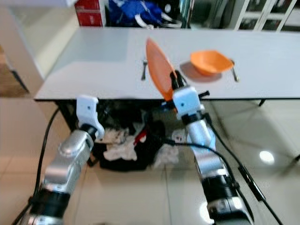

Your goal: Setting the table

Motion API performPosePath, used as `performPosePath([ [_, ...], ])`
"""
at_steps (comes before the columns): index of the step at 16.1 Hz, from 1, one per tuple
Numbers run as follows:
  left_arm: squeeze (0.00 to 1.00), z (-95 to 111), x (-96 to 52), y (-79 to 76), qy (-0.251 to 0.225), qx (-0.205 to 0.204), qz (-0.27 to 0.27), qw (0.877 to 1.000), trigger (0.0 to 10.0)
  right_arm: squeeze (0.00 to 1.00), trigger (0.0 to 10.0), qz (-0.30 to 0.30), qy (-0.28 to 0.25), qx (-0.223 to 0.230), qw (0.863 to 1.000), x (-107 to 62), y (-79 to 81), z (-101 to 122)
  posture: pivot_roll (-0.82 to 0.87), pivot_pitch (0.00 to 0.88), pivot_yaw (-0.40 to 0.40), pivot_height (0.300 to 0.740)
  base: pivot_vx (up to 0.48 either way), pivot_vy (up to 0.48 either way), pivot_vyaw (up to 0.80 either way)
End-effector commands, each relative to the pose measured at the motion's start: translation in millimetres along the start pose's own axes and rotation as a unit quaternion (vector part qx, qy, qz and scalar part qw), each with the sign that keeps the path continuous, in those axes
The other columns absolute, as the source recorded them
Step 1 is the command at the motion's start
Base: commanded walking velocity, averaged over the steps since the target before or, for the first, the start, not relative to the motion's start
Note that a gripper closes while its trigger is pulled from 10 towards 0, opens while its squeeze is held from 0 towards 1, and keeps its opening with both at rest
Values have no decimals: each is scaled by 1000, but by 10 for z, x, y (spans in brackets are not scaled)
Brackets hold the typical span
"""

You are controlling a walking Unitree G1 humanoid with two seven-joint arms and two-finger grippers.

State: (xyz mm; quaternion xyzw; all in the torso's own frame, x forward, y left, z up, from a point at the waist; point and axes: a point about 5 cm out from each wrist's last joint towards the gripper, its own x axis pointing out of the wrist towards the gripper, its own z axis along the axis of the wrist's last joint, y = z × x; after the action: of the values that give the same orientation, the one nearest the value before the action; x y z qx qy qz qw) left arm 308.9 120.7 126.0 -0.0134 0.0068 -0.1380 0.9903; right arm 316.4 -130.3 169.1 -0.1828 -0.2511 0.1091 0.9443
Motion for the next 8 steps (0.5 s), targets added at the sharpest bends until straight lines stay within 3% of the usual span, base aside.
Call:
performPosePath([
  [1, 0, 43, -2, 17, -10, 1, 7, 1000, 10000, 0, 0, 3, -30, 2, 1000, 42, 15, 107, -70, 0, 13, 736, 0, 0, 0],
  [2, 0, 39, -4, -2, -8, 0, 3, 1000, 10000, 0, 0, 3, -25, 3, 1000, 26, 18, 90, -71, 0, 13, 736, 0, 0, 0],
  [8, 0, 41, -5, -50, -8, 9, -10, 1000, 10000, 0, 0, 5, -16, 7, 1000, 0, 26, 58, -73, 0, 19, 736, 446, 0, 0],
])
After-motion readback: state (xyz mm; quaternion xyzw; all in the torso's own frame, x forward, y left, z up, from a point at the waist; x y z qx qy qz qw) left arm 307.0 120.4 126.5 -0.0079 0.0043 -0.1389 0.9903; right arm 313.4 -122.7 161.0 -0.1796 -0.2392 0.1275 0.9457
